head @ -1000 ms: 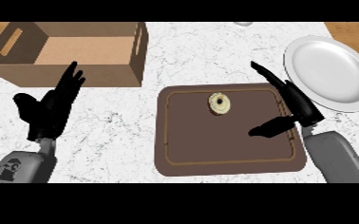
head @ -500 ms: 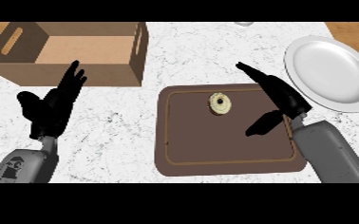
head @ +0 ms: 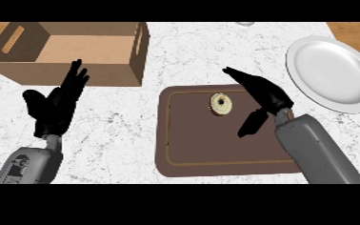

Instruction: Pick the cupcake from the tray and place it in the plate

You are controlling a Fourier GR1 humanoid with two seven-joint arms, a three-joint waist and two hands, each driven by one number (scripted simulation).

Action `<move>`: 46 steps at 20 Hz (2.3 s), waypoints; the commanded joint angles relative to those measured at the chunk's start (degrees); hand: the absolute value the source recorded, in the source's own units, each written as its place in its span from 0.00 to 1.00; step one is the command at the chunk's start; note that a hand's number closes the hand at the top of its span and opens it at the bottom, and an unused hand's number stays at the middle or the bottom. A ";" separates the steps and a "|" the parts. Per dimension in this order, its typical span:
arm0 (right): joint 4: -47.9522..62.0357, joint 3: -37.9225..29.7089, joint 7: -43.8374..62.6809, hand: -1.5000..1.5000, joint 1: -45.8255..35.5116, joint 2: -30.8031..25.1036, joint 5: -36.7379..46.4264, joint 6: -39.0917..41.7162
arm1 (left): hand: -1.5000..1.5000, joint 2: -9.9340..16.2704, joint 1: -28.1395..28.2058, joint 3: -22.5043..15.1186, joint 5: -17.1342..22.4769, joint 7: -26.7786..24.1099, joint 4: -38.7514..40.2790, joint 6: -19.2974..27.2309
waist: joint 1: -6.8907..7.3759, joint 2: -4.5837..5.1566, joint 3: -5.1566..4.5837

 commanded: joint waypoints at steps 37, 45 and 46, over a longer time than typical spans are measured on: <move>21.51 -8.91 -1.28 1.00 -11.70 11.10 19.04 -9.44 | 0.50 -5.74 2.72 2.71 -5.68 4.95 -3.23 -3.53 | 0.78 0.54 -0.36; 19.78 -12.54 11.09 1.00 -15.29 10.98 27.63 -30.47 | 0.50 -2.93 1.06 6.05 -4.01 4.93 0.03 -5.79 | 0.11 0.29 -0.39; 17.69 -12.28 13.08 1.00 -16.07 10.50 29.70 -33.31 | 0.50 -4.35 3.40 4.74 -5.36 2.36 0.01 -4.90 | -0.06 0.08 -0.43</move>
